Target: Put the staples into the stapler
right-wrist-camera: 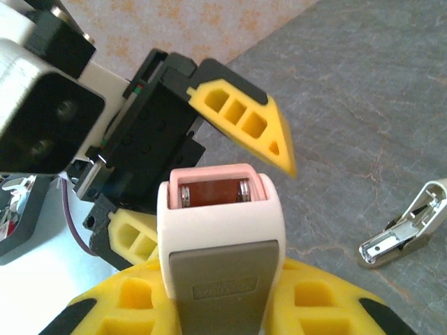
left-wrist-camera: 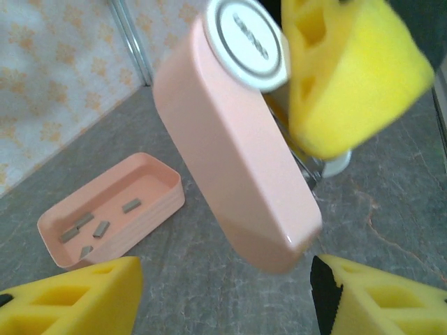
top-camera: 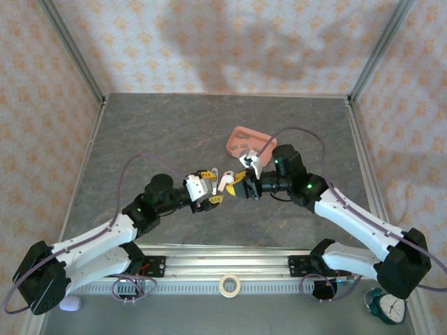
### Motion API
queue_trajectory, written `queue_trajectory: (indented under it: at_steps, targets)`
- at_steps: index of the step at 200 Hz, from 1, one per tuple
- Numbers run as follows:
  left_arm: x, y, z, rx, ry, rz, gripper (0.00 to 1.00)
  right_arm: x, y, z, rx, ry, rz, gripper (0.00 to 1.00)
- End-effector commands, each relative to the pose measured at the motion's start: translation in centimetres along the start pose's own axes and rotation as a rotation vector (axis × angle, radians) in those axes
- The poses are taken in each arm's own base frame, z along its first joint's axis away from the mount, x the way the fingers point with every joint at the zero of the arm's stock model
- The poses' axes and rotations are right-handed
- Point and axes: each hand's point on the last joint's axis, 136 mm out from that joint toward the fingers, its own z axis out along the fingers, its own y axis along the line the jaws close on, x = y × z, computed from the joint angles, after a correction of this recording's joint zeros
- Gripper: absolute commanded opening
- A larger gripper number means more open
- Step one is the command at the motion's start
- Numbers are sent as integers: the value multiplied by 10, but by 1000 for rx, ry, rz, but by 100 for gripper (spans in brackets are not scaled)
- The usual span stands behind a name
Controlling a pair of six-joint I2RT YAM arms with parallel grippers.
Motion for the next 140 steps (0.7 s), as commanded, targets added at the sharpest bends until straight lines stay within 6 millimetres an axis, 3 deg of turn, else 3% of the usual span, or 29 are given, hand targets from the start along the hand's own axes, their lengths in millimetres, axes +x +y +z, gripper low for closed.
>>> queue_trajectory:
  at_steps: [1, 63, 140]
  targets:
    - [-22, 6, 3, -21, -74, 1, 67, -13, 9, -2, -34, -10, 1, 12]
    - [-29, 21, 2, -102, -89, -9, 64, -4, 7, 1, -44, 34, 20, 11]
    - [-43, 56, -31, -333, -52, 32, 63, 27, -5, 1, 12, 88, 81, 10]
